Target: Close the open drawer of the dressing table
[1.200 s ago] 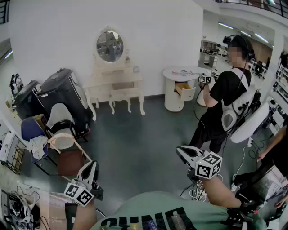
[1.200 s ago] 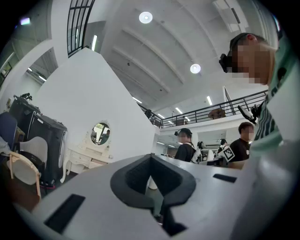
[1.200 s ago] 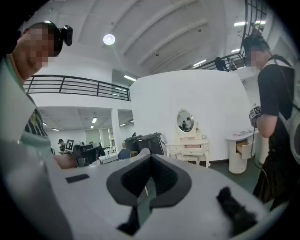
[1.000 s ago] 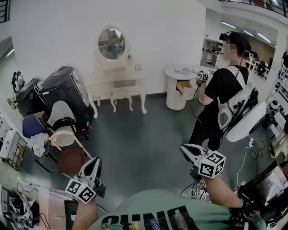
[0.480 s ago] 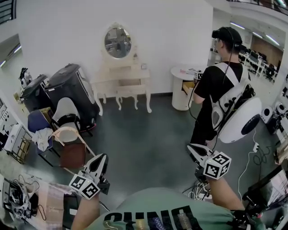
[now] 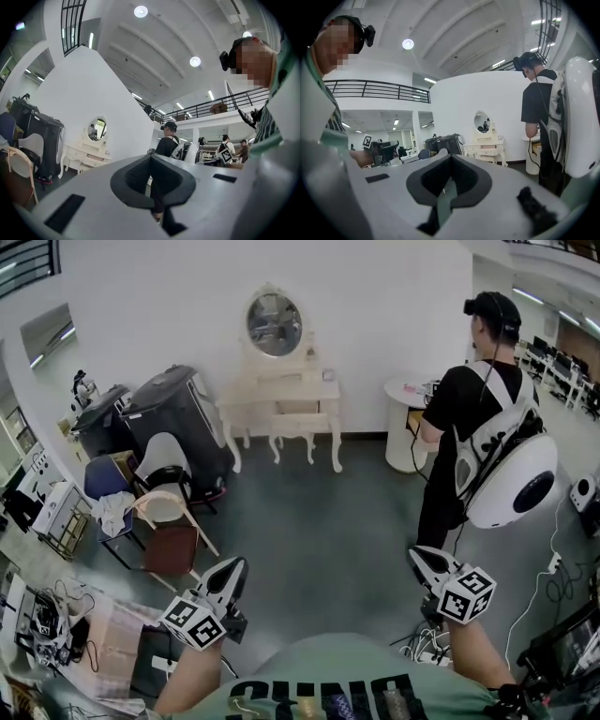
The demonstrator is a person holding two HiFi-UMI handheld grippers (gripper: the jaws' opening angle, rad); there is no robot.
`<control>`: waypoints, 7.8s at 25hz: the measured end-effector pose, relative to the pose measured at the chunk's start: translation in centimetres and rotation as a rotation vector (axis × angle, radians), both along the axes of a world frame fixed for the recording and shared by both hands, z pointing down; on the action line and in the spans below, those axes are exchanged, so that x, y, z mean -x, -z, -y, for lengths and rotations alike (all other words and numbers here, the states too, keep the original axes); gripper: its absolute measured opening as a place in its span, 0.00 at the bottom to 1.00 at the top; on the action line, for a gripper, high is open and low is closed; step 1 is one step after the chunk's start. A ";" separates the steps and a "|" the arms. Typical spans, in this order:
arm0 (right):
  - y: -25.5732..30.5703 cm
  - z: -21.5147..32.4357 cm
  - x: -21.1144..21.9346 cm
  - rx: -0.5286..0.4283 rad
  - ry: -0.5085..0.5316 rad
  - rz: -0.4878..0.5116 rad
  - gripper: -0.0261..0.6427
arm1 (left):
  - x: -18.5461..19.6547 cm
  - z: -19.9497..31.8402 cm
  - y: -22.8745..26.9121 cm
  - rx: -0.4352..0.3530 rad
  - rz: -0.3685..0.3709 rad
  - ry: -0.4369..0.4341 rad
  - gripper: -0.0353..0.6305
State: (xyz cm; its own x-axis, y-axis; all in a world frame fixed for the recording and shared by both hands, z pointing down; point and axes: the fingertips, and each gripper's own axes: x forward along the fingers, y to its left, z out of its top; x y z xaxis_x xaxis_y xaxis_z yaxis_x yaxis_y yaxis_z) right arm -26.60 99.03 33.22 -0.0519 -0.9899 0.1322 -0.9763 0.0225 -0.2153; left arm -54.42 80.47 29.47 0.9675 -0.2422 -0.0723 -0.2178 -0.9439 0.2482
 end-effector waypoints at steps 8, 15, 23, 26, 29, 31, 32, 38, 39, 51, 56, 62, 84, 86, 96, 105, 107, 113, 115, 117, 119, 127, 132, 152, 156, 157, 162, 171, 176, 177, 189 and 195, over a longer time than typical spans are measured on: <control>-2.3 3.9 0.3 0.029 0.027 0.022 0.05 | 0.3 3.1 -1.8 0.010 0.023 0.013 0.05; -1.5 12.8 2.1 0.044 -0.027 -0.025 0.05 | 0.3 12.9 -3.1 0.016 -0.026 -0.089 0.05; -0.6 26.0 6.6 0.044 -0.106 0.005 0.05 | 2.6 27.7 -1.8 0.000 -0.027 -0.187 0.05; -1.4 30.0 8.3 0.086 -0.090 -0.019 0.05 | 2.8 31.2 -2.6 -0.009 -0.014 -0.217 0.05; -1.9 33.1 9.1 0.131 -0.069 -0.037 0.05 | 2.8 33.8 -3.4 0.008 -0.018 -0.222 0.05; -1.9 34.9 8.8 0.143 -0.061 -0.039 0.05 | 3.1 35.0 -4.0 0.027 -0.024 -0.215 0.05; -1.8 35.9 8.6 0.142 -0.057 -0.035 0.05 | 3.4 35.5 -4.4 0.032 -0.021 -0.206 0.05; -1.0 42.5 9.5 0.122 0.042 -0.059 0.05 | 6.4 39.7 -5.5 0.057 0.008 -0.107 0.05; -1.1 43.5 9.5 0.122 0.063 -0.065 0.05 | 6.6 40.2 -5.5 0.054 0.008 -0.087 0.05; -2.4 52.7 -1.2 0.067 0.264 -0.013 0.05 | -0.2 44.3 -4.7 0.023 0.023 0.159 0.05; -2.3 53.7 -10.9 0.051 0.282 -0.010 0.05 | -10.0 44.5 -4.4 0.014 0.011 0.172 0.05; -4.2 55.0 -20.4 0.069 0.296 0.006 0.05 | -21.4 45.1 -4.3 0.020 0.039 0.139 0.05; -6.0 66.0 -30.4 0.100 0.016 0.022 0.05 | -33.6 63.6 -6.7 0.033 0.037 -0.114 0.05; -4.9 68.5 -30.2 0.094 -0.015 -0.001 0.05 | -34.2 66.9 -6.1 0.023 0.026 -0.158 0.05; -4.4 80.1 -29.0 0.127 -0.064 0.015 0.05 | -35.6 78.9 -5.5 0.015 -0.007 -0.249 0.05; -4.2 88.1 -28.3 0.158 0.020 -0.026 0.05 | -32.5 85.9 -7.2 0.056 -0.020 -0.138 0.05; -4.4 89.5 -28.5 0.159 0.037 -0.018 0.05 | -32.6 86.6 -7.4 0.060 -0.016 -0.127 0.05; -5.7 93.1 -30.4 0.162 0.112 -0.002 0.05 | -33.9 88.3 -8.3 0.073 0.023 -0.066 0.05; -6.4 94.0 -32.0 0.159 0.141 0.010 0.05 | -35.0 88.5 -8.0 0.055 0.031 -0.035 0.05; -6.8 95.3 -34.1 0.143 0.176 0.024 0.05 | -36.3 88.8 -7.8 0.035 0.041 0.005 0.05; -6.6 96.9 -36.6 0.117 0.213 0.031 0.05 | -37.9 89.4 -7.5 0.023 0.049 0.057 0.05; -4.6 101.7 -47.3 0.061 0.346 0.013 0.05 | -47.8 89.8 -5.7 0.031 0.040 0.191 0.05; -7.4 102.7 -51.3 0.085 0.411 0.049 0.05 | -53.7 88.9 -6.7 0.034 0.099 0.202 0.05; -12.3 111.7 -54.0 0.216 0.201 0.072 0.05 | -58.9 103.7 -9.2 0.089 0.075 -0.034 0.05; -12.5 115.0 -52.6 0.267 0.139 0.036 0.05 | -58.3 109.4 -8.7 0.057 0.063 -0.116 0.05; -12.5 115.9 -52.4 0.274 0.121 0.040 0.05 | -58.2 110.7 -9.1 0.062 0.064 -0.132 0.05; -13.8 118.6 -50.4 0.327 0.135 0.010 0.05 | -58.8 114.3 -11.7 0.098 0.089 -0.169 0.05; -20.4 118.1 -52.5 0.414 0.323 0.001 0.05 | -64.4 111.8 -15.5 0.134 0.169 -0.071 0.05; -24.3 117.0 -52.2 0.437 0.518 0.003 0.05 | -67.3 107.8 -18.1 0.185 0.209 0.018 0.05; -25.0 116.6 -52.1 0.442 0.556 -0.010 0.05 | -67.8 107.3 -18.5 0.191 0.215 0.039 0.05; -31.9 114.3 -45.8 0.560 0.855 -0.296 0.05 | -62.3 102.0 -19.4 0.250 0.231 0.217 0.05; -37.2 114.0 -43.9 0.739 0.659 -0.041 0.05 | -55.5 99.8 -19.8 0.253 0.220 0.234 0.05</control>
